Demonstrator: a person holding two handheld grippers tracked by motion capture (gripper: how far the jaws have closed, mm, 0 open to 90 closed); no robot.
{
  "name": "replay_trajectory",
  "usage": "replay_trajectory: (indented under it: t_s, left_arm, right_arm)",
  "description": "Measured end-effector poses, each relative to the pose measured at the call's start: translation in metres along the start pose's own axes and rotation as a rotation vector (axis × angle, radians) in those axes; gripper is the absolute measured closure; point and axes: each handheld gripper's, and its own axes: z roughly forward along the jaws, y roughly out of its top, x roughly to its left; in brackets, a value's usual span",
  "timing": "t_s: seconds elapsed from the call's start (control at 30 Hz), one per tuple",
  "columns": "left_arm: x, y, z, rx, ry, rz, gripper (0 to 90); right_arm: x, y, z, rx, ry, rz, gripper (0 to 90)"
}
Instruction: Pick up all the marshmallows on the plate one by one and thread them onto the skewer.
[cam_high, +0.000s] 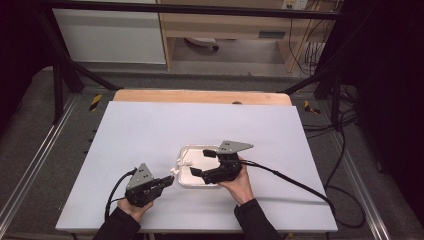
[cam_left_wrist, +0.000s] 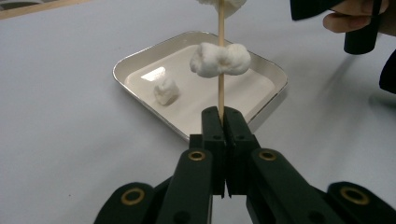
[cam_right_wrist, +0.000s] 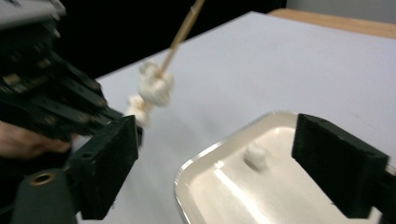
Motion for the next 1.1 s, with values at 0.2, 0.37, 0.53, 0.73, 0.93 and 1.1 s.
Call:
replay_trajectory:
  t_s: [0.2,0.37,0.53,0.73,0.93,1.1]
  left_arm:
    - [0.007,-0.002,-0.004,0.006,0.006,-0.020,88.8]
    - [0.011,-0.003,-0.007,0.008,0.014,-0.030,88.7]
    - [0.014,-0.004,-0.008,0.012,0.021,-0.039,88.7]
    - [0.018,-0.004,-0.010,0.011,0.024,-0.051,88.6]
    - [0.020,-0.004,-0.010,0.009,0.023,-0.058,88.7]
    - [0.020,-0.005,-0.010,0.013,0.023,-0.059,88.6]
  right_arm:
    - [-0.007,-0.004,0.007,0.075,-0.063,-0.018,8.5]
    - [-0.015,-0.001,0.015,0.104,-0.105,0.007,10.2]
    - [-0.019,0.005,0.031,0.148,-0.125,0.015,15.3]
    - [-0.022,0.010,0.055,0.227,-0.140,-0.009,24.5]
    - [-0.025,0.008,0.073,0.284,-0.135,-0.016,36.3]
    - [-0.027,0.003,0.081,0.329,-0.131,-0.018,46.5]
